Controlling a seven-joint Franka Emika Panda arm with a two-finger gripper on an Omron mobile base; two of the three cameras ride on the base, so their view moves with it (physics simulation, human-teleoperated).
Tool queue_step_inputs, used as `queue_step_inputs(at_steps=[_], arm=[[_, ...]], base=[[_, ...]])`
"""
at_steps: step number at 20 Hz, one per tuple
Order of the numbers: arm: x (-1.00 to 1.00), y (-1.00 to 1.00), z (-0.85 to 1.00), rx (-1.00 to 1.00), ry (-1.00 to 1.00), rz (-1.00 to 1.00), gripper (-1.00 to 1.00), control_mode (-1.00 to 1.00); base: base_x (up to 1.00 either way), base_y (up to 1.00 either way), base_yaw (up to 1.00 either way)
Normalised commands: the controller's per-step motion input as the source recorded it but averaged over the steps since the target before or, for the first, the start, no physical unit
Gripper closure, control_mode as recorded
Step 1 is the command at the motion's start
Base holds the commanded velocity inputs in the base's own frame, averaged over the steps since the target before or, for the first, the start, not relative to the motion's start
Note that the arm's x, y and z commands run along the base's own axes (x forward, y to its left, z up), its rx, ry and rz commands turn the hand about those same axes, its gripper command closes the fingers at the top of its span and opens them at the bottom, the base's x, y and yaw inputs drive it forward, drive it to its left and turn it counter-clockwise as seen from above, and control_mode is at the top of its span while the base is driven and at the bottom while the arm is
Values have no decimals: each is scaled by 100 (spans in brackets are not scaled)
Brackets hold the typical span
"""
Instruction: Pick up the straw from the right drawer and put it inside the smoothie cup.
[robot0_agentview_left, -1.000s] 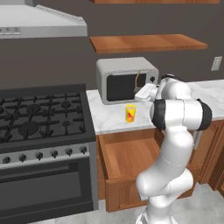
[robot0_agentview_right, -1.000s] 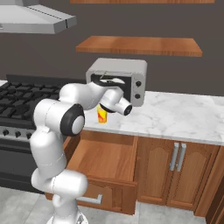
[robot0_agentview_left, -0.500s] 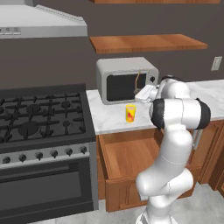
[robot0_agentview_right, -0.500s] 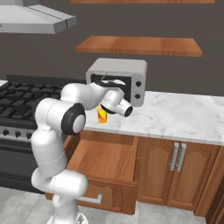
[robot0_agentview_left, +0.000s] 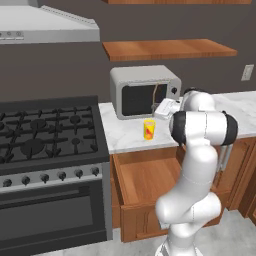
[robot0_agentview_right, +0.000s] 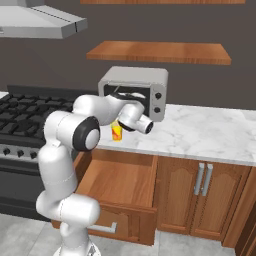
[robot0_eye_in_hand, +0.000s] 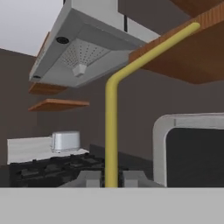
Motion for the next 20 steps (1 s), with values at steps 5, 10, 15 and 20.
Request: queue_step_inputs(at_steps=[5, 10, 15, 20], arm=[[1, 0, -5, 0, 7, 19, 100, -100], [1, 0, -14, 0, 6, 18, 100, -100], [0, 0, -20, 0, 4, 17, 100, -100], [6, 0, -14, 0, 0, 15, 100, -100]], base=[[0, 0, 0], [0, 0, 0], [0, 0, 0], [0, 0, 0]])
